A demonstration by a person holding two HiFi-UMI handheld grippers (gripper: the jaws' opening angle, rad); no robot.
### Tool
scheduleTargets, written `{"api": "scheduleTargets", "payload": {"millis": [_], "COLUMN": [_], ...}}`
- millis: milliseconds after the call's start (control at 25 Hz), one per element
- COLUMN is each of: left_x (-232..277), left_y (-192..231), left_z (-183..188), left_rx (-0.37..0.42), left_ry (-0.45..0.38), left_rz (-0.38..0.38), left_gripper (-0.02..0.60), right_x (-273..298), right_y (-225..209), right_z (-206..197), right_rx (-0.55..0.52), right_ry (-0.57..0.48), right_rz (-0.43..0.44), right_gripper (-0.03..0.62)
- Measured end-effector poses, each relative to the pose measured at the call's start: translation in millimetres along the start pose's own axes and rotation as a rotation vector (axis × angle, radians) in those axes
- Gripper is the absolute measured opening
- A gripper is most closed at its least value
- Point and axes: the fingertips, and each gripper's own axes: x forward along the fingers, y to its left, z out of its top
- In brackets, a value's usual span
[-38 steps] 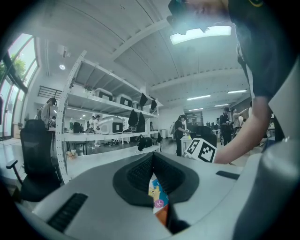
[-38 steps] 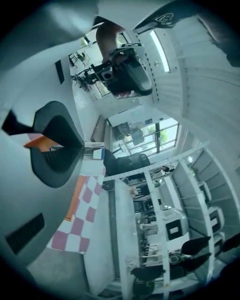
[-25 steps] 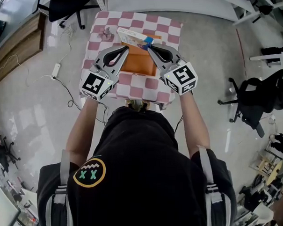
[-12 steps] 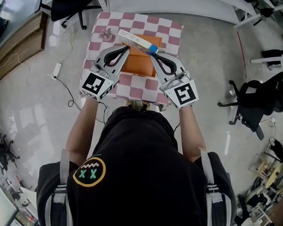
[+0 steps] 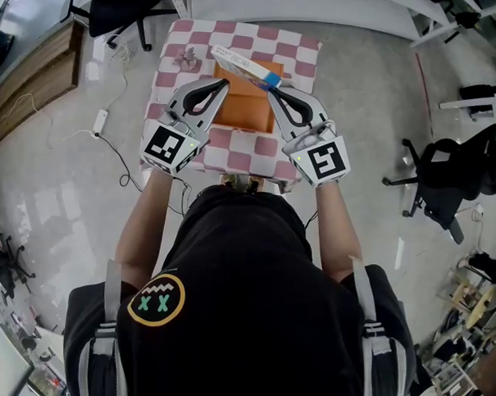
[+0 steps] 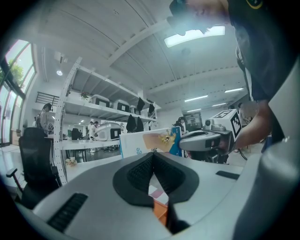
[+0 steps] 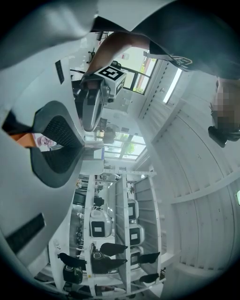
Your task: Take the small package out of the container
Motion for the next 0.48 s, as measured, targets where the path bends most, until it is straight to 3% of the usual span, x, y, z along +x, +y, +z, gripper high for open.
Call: {"api": "scheduleTargets", "payload": {"millis": [480], "left_x": [-0.1], "left_y": [0.8], "left_z": [0.8], "left_rx": [0.003], "left_ry": [0.001], "left_rz": [0.001], "left_gripper": [0.017], "right_x": [3.2], "right_y": [-1.0], "right_z": [2.0], "right_rx": [-0.010], "right_ry": [-0.009], "right_rz": [-0.001], "right_gripper": [0.020]}}
